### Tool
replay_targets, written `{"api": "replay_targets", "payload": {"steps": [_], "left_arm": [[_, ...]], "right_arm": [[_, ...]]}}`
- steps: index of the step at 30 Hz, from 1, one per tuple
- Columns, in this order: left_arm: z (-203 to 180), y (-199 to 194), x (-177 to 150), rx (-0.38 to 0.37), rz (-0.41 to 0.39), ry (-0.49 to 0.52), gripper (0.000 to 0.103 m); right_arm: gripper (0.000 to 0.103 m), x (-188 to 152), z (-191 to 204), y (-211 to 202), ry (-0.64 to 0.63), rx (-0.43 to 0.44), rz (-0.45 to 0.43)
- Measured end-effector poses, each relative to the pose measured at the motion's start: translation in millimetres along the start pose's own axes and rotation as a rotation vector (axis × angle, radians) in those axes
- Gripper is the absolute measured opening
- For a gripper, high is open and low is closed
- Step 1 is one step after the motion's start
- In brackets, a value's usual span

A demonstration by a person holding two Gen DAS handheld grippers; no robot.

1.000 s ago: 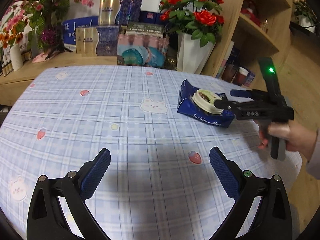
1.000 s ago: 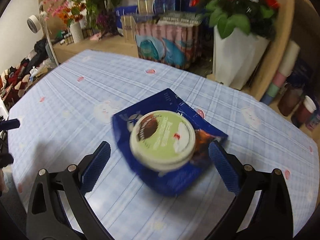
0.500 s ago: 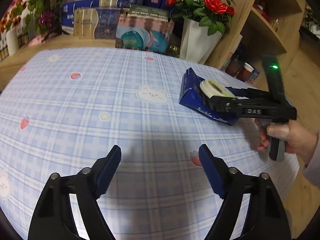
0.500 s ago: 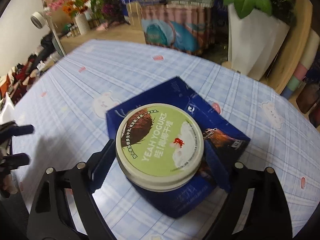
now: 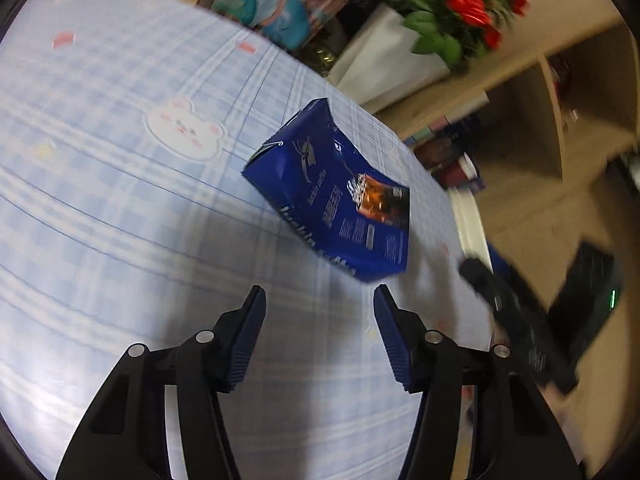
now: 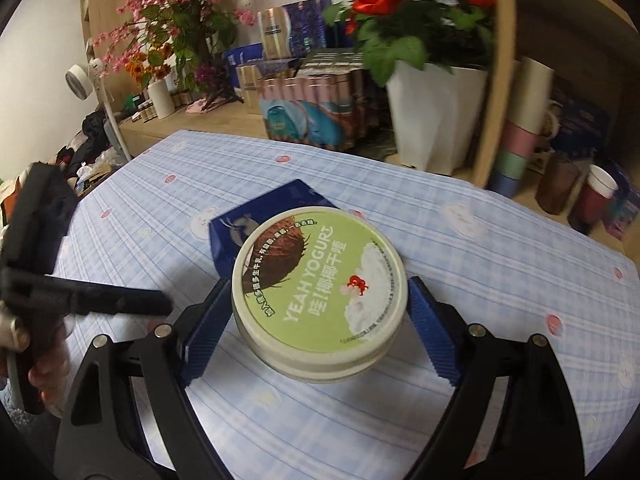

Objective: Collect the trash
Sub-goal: 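Grasp the blue coffee bag with the left gripper while the right holds the lid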

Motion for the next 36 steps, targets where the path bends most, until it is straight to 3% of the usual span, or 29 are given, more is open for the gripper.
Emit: {"api": "replay_targets", "payload": {"steps": [6, 8, 14, 21, 25, 27, 32, 36], "left_arm": [[3, 23, 17, -0.049, -0.014, -0.156, 0.043], [2, 28, 22, -0.096, -0.022, -0.207, 0.043], [3, 40, 24, -0.182, -0.036, -0.297, 0.043], [3, 41, 34, -0.232, -0.121, -0.352, 0.042], [-5, 48, 42, -0.198, -0.161, -0.315, 0.040], [-3, 60, 41, -0.148, -0.138, -0.303, 0.012], [-6, 62, 42, -0.151, -0.157, -0.295, 0.010], [-23, 34, 36, -0.153, -0.177, -0.163, 0.008]], "right_arm": [[0.085, -17, -21, -4, 0.023, -0.009, 0.017], [0.085, -20, -26, -5, 0.033, -0.010, 0.016], [0.085, -23, -35, -5, 0.069, -0.008, 0.008], [0.085, -24, -33, 2, 0.071, -0.008, 0.022], [0.085, -26, -33, 2, 0.072, -0.006, 0.031], [0.085, -27, -34, 0, 0.069, -0.009, 0.036], [0.085, -27, -43, -12, 0.073, -0.026, 0.036], [0.085, -26, -44, -23, 0.093, -0.028, 0.018]]}}
Point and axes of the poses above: each gripper's, at about its wrist camera, not at the fingertips, and y roughly the way its jaws point, z to its left, x to its top, the point moved 9 cm from there along y, roughly the way its jaws point, and after that the axes turned 7 degrees about -y, right-handed, at the moved point
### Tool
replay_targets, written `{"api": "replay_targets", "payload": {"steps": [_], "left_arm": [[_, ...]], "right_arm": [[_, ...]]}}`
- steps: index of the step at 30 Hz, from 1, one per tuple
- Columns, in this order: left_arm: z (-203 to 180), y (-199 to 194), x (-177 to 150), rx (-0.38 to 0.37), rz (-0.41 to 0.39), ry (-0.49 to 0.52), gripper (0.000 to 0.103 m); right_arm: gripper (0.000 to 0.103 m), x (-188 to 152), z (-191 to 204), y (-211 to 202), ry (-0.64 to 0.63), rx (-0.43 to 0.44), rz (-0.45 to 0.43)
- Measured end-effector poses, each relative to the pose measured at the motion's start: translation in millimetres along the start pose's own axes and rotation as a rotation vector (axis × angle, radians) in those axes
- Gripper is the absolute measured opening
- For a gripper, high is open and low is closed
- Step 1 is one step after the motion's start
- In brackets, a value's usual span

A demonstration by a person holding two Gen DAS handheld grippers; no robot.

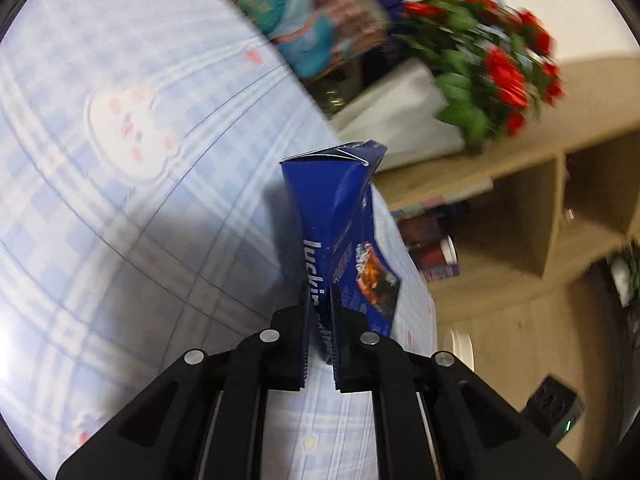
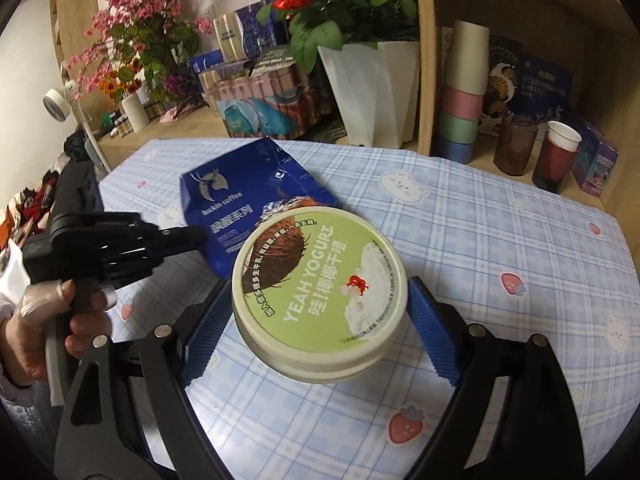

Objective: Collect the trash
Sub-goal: 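Grasp the blue coffee bag with the left gripper while the right holds the lid, then lower the blue coffee bag into the brown bin and open the left gripper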

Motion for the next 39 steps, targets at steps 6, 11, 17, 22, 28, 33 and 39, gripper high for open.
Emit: {"api": "replay_targets", "payload": {"steps": [6, 11, 17, 22, 28, 33, 39], "left_arm": [[-15, -66, 0, 0.043, -0.032, 0.206, 0.008], [-15, -122, -8, 0.101, -0.038, 0.351, 0.008], [-4, -182, -33, 0.164, -0.017, 0.487, 0.008], [2, -222, -54, 0.190, 0.002, 0.534, 0.008], [6, -262, -71, 0.208, -0.002, 0.567, 0.008], [3, -285, -86, 0.204, 0.002, 0.591, 0.008], [-1, -307, -114, 0.187, 0.042, 0.631, 0.008]], "right_arm": [[0.085, 1, 24, -29, 0.021, 0.024, -0.046], [0.085, 0, 55, -54, 0.023, 0.049, -0.081], [0.085, -7, 95, -87, 0.029, 0.070, -0.119], [0.085, -16, 122, -114, 0.035, 0.067, -0.148], [0.085, -37, 149, -150, 0.052, 0.037, -0.180], [0.085, -53, 165, -174, 0.041, 0.000, -0.195], [0.085, -66, 183, -196, 0.037, -0.017, -0.213]]}}
Point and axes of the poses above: each gripper's, at about its wrist camera, not at the fingertips, and y roughly the way its jaws point, z to its left, x to its top, the point moved 9 cm from there along y, roughly the way its jaws point, and after that the axes turned 7 degrees about -y, right-handed, at the moved point
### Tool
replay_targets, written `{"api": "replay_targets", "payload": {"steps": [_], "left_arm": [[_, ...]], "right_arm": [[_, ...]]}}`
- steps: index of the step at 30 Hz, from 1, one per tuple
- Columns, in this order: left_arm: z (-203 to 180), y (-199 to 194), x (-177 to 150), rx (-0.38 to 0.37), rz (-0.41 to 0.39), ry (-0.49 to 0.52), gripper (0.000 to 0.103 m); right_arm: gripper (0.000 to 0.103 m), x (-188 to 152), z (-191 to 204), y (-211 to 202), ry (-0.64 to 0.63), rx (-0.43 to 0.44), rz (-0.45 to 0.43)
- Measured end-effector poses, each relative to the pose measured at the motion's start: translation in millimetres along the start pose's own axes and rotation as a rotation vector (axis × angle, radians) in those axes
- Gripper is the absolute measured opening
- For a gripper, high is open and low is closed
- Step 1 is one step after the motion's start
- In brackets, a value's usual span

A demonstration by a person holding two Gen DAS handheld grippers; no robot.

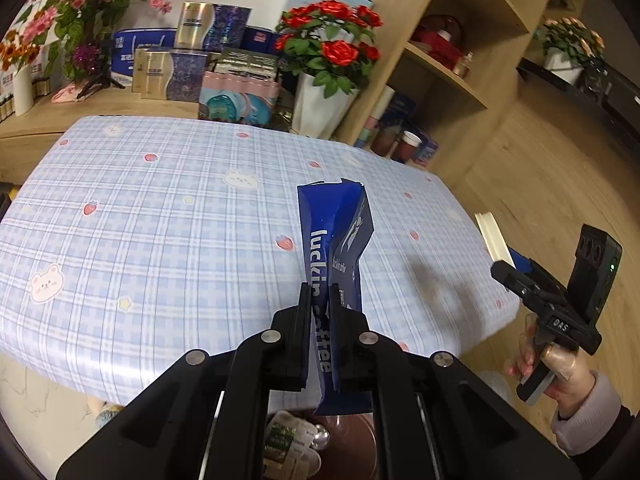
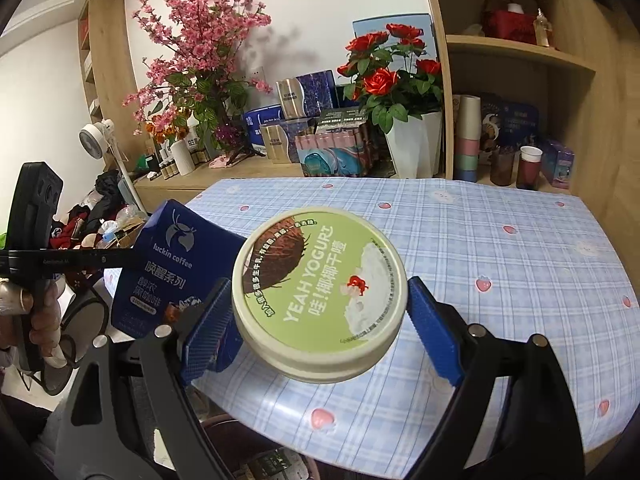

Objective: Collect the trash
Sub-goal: 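Lower the blue coffee bag into the brown bin and open the left gripper, then lower the yogurt lid into the brown bin and open the right gripper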

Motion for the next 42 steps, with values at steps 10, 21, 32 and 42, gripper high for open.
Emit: {"api": "replay_targets", "payload": {"steps": [10, 21, 32, 42], "left_arm": [[-14, -23, -53, -0.009, 0.101, 0.085, 0.008], [-28, -11, -128, -0.013, 0.243, 0.144, 0.008], [-42, 6, -148, -0.043, 0.246, 0.142, 0.035], [-42, -45, -85, 0.068, -0.098, 0.150, 0.095]], "right_arm": [[0.085, -10, 28, -27, 0.000, 0.001, -0.024], [0.085, -27, 39, -44, 0.010, 0.002, -0.023], [0.085, -42, 32, -55, 0.035, -0.015, -0.009], [0.086, -49, 49, -59, -0.007, -0.018, 0.007]]}}
Point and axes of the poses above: each gripper's, at about its wrist camera, not at the fingertips, and y roughly the way its jaws point, z to its left, x to its top, the point moved 9 cm from there along y, roughly the way its jaws point, and after that the axes turned 7 degrees about -y, right-handed, at the moved point
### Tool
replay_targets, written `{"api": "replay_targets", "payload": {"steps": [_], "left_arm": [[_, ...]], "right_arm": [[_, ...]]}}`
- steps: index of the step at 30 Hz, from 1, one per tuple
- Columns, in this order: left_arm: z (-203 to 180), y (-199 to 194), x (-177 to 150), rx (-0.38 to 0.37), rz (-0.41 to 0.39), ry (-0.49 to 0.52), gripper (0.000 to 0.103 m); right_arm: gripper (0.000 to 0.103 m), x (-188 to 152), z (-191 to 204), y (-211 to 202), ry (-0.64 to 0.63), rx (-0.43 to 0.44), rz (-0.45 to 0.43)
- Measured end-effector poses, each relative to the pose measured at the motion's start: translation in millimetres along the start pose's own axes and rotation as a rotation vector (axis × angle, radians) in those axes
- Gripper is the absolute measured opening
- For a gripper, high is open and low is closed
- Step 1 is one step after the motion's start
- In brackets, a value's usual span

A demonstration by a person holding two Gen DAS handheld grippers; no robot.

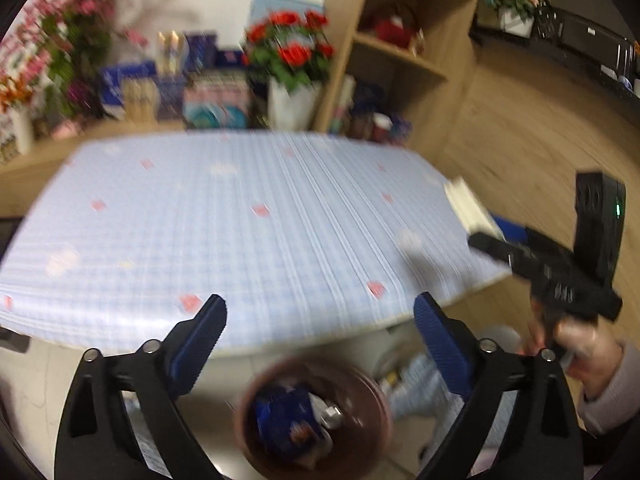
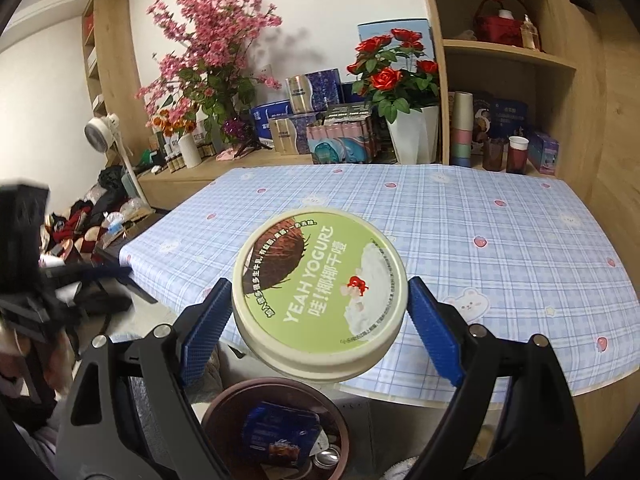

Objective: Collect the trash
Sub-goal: 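Lower the yogurt lid into the brown bin and open the right gripper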

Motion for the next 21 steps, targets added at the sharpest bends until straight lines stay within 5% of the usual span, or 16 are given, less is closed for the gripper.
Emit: {"api": "replay_targets", "payload": {"steps": [8, 21], "left_arm": [[23, -34, 29, 0.129, -0.152, 0.011, 0.097], [73, -64, 33, 0.229, -0.223, -0.111, 0.097]], "right_arm": [[0.087, -6, 18, -3, -0.033, 0.008, 0.019], [0.088, -18, 57, 7, -0.101, 0.054, 0.083]]}}
Point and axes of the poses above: each gripper's, at about its wrist camera, not at the fingertips, and y roughly the way its jaws point, z to its left, x to its top, the point moved 9 cm from there along y, roughly the way its jaws point, and after that the axes turned 7 degrees about -y, right-handed, at the moved point
